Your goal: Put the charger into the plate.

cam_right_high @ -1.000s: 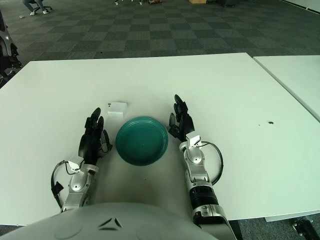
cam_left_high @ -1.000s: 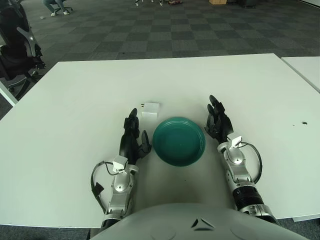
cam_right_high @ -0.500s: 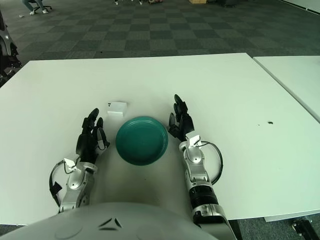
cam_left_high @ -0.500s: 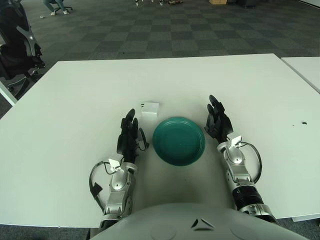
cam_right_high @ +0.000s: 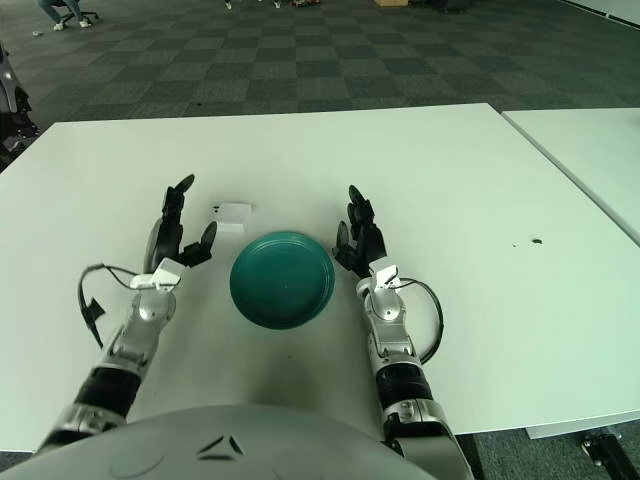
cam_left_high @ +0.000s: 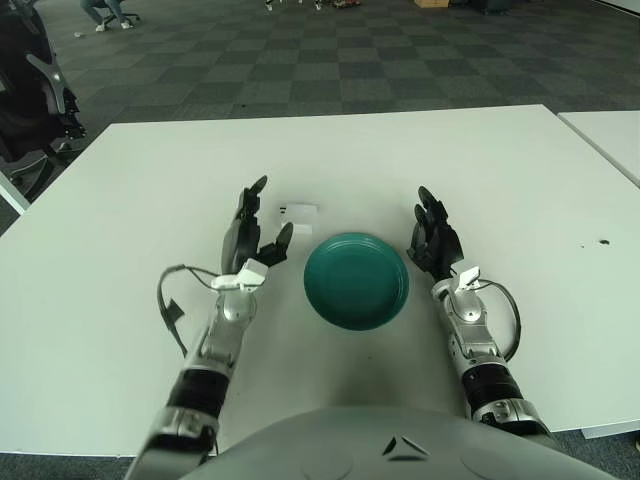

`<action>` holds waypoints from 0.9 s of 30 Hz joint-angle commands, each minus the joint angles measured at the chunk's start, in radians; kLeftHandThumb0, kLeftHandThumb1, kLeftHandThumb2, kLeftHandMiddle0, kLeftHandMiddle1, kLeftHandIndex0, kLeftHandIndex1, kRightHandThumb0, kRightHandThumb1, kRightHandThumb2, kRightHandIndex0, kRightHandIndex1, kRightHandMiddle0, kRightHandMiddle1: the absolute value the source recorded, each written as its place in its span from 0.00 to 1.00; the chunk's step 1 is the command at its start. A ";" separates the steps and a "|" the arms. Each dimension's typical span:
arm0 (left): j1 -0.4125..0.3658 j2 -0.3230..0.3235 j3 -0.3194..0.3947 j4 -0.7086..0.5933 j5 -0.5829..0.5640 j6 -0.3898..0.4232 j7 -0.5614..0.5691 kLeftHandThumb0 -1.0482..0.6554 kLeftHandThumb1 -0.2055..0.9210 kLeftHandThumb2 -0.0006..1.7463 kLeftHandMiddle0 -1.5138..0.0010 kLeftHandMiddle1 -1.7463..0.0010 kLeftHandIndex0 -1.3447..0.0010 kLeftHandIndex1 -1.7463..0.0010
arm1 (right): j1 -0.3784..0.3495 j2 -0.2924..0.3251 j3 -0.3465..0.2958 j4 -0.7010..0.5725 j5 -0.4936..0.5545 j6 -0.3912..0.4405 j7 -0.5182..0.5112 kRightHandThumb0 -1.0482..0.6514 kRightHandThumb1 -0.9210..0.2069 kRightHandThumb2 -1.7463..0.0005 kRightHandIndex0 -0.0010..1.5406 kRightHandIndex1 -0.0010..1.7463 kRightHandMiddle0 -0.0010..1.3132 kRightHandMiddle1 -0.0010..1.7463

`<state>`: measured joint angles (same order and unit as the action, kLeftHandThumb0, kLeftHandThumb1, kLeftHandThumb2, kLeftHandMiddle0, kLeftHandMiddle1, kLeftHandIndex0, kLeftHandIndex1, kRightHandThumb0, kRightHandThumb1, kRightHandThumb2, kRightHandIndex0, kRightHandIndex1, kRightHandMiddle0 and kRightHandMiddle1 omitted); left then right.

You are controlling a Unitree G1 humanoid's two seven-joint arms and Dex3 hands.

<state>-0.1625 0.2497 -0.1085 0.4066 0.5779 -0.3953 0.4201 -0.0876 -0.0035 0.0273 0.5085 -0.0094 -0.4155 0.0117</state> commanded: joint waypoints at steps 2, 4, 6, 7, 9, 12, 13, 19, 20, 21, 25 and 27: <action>-0.168 0.160 -0.089 0.163 0.148 -0.052 -0.002 0.01 1.00 0.33 0.81 1.00 0.96 0.43 | 0.107 0.037 0.005 0.239 -0.003 0.111 -0.002 0.02 0.00 0.47 0.03 0.00 0.00 0.08; -0.211 0.183 -0.114 0.185 0.167 -0.060 -0.025 0.00 1.00 0.31 0.82 1.00 0.94 0.39 | 0.100 0.041 0.004 0.251 -0.003 0.112 -0.003 0.03 0.00 0.47 0.03 0.00 0.00 0.08; -0.249 0.198 -0.136 0.203 0.180 -0.062 -0.049 0.00 1.00 0.29 0.83 1.00 0.94 0.36 | 0.095 0.043 0.003 0.262 -0.003 0.112 -0.006 0.03 0.00 0.47 0.03 0.00 0.00 0.09; -0.263 0.203 -0.145 0.211 0.184 -0.061 -0.057 0.00 1.00 0.28 0.83 1.00 0.93 0.35 | 0.093 0.044 0.002 0.266 -0.003 0.111 -0.007 0.03 0.00 0.47 0.03 0.00 0.00 0.09; -0.281 0.210 -0.158 0.228 0.187 -0.062 -0.065 0.00 1.00 0.26 0.83 1.00 0.92 0.34 | 0.089 0.046 0.002 0.274 -0.005 0.109 -0.009 0.04 0.00 0.47 0.04 0.00 0.00 0.10; -0.324 0.225 -0.188 0.250 0.201 -0.056 -0.108 0.00 1.00 0.25 0.84 1.00 0.92 0.31 | 0.086 0.048 0.002 0.283 -0.005 0.107 -0.011 0.04 0.00 0.47 0.04 0.00 0.00 0.10; -0.334 0.229 -0.196 0.257 0.204 -0.055 -0.117 0.00 1.00 0.24 0.84 1.00 0.92 0.30 | 0.085 0.048 0.001 0.285 -0.004 0.107 -0.011 0.04 0.00 0.47 0.04 0.00 0.00 0.10; -0.370 0.245 -0.228 0.287 0.218 -0.053 -0.147 0.00 1.00 0.22 0.86 1.00 0.93 0.27 | 0.079 0.052 0.000 0.297 -0.005 0.105 -0.012 0.05 0.00 0.47 0.04 0.00 0.00 0.10; -0.388 0.248 -0.241 0.306 0.226 -0.053 -0.162 0.00 1.00 0.22 0.86 1.00 0.93 0.27 | 0.080 0.052 0.001 0.300 -0.006 0.102 -0.012 0.05 0.00 0.47 0.04 0.00 0.00 0.10; -0.401 0.251 -0.251 0.321 0.231 -0.053 -0.173 0.00 1.00 0.22 0.86 1.00 0.93 0.27 | 0.080 0.053 0.001 0.302 -0.007 0.101 -0.012 0.05 0.00 0.47 0.04 0.00 0.00 0.10; -0.452 0.248 -0.285 0.409 0.241 -0.069 -0.191 0.00 1.00 0.22 0.87 1.00 0.96 0.29 | 0.079 0.055 0.003 0.312 -0.008 0.094 -0.012 0.05 0.00 0.47 0.04 0.00 0.00 0.10; -0.482 0.243 -0.304 0.456 0.245 -0.082 -0.207 0.00 1.00 0.22 0.88 1.00 0.96 0.28 | 0.077 0.056 0.002 0.320 -0.008 0.087 -0.013 0.05 0.00 0.47 0.04 0.00 0.00 0.11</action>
<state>-0.5545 0.4659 -0.3664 0.7584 0.7959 -0.4584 0.2560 -0.1611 0.0134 0.0242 0.6045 -0.0125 -0.4406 0.0049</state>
